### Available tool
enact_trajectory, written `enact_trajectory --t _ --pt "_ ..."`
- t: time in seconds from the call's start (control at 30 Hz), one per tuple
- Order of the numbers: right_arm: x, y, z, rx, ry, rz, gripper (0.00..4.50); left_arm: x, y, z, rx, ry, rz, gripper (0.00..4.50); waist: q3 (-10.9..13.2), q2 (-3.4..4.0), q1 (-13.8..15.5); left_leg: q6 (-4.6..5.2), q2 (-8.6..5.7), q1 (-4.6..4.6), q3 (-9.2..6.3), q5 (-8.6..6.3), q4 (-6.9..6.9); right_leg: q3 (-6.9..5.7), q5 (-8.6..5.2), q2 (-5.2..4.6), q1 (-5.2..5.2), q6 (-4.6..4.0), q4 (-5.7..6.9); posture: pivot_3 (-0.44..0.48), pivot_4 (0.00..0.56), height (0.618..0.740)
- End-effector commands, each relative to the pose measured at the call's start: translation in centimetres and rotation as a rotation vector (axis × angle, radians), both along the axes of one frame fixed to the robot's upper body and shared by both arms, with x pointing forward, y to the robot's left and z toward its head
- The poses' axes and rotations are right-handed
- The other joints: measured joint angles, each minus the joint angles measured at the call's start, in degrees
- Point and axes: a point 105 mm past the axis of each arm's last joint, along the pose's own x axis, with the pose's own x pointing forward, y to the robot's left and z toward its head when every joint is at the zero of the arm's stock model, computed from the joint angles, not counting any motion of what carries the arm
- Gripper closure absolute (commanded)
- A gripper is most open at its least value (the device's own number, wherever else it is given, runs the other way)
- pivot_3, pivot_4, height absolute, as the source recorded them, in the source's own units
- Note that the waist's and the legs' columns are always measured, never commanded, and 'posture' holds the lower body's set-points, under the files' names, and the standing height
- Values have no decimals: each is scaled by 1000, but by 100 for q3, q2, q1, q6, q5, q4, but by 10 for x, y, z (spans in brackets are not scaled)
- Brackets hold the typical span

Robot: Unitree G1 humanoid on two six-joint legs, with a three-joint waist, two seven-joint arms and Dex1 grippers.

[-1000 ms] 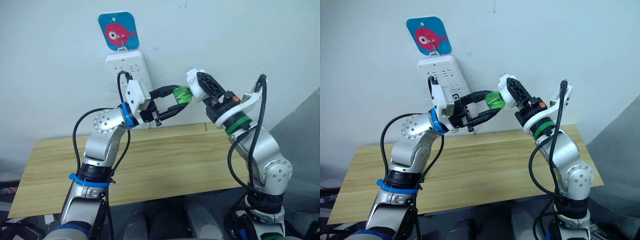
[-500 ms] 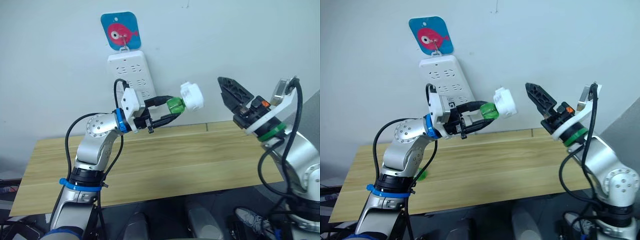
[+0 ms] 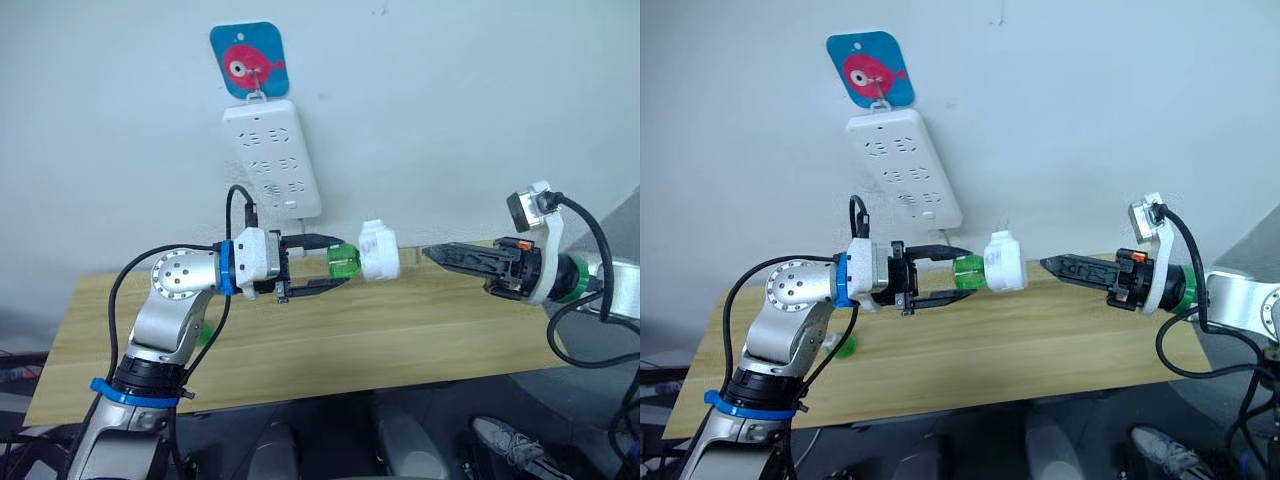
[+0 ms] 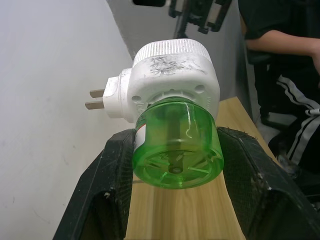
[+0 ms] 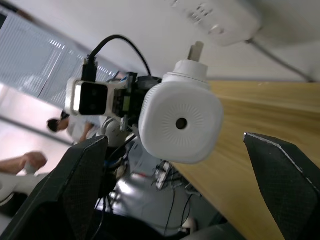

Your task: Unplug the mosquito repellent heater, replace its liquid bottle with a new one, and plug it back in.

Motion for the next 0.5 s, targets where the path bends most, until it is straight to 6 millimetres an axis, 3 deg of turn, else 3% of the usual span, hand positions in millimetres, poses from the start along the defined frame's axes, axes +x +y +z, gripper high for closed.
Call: enact_trajectory --t 0.03,0.5 --pt "-4 8 -1 -2 8 87 0 -10 -4 9 6 -76 -41 2292 1 0 42 1 0 -1 0 -1 0 0 0 0 0 0 -2 -125 200 725" --pt "-2 33 -8 28 32 224 0 -19 -9 4 15 -80 -75 2292 8 -1 187 5 1 -3 -2 -3 1 -5 1 -1 0 2 -5 -105 200 725"
